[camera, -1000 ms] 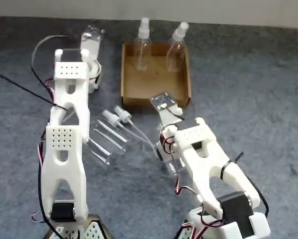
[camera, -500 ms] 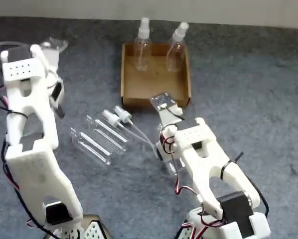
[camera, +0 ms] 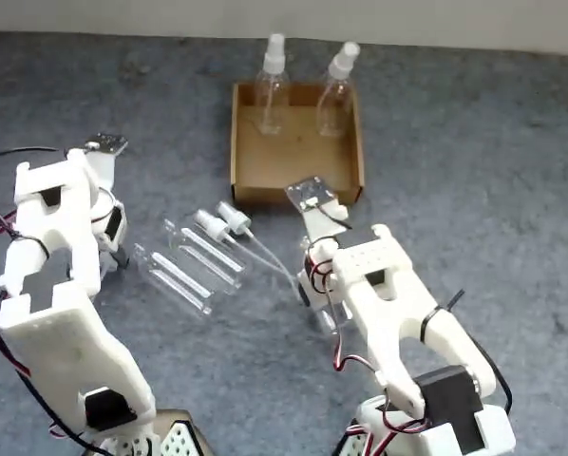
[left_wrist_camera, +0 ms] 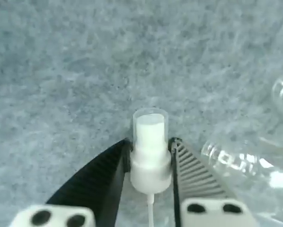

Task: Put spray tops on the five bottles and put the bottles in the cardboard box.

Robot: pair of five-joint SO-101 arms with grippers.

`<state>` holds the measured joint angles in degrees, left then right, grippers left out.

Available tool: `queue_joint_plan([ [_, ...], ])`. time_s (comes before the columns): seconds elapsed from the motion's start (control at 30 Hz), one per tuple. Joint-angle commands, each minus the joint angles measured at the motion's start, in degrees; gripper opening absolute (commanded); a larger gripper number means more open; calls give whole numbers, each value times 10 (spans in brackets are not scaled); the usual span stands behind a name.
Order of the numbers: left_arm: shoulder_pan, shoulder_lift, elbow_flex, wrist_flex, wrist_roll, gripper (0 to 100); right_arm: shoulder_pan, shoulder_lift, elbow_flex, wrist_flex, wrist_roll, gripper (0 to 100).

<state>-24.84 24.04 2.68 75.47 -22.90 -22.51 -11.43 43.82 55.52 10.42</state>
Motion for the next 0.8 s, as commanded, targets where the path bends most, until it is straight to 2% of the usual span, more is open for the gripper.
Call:
queue_joint_plan([
  [0.0,13,-30,0,-6,6,139,5,-14,7,-6,5,7],
  [0.37,12,-36,18,-6,5,5,7,-19,4,13,19,28],
  [0.53,13,-68,-15,55,-18,2,7,-19,2,68,40,104],
  [0.77,-8,-132,-24,78,-23,2,6,-20,-6,73,40,109],
])
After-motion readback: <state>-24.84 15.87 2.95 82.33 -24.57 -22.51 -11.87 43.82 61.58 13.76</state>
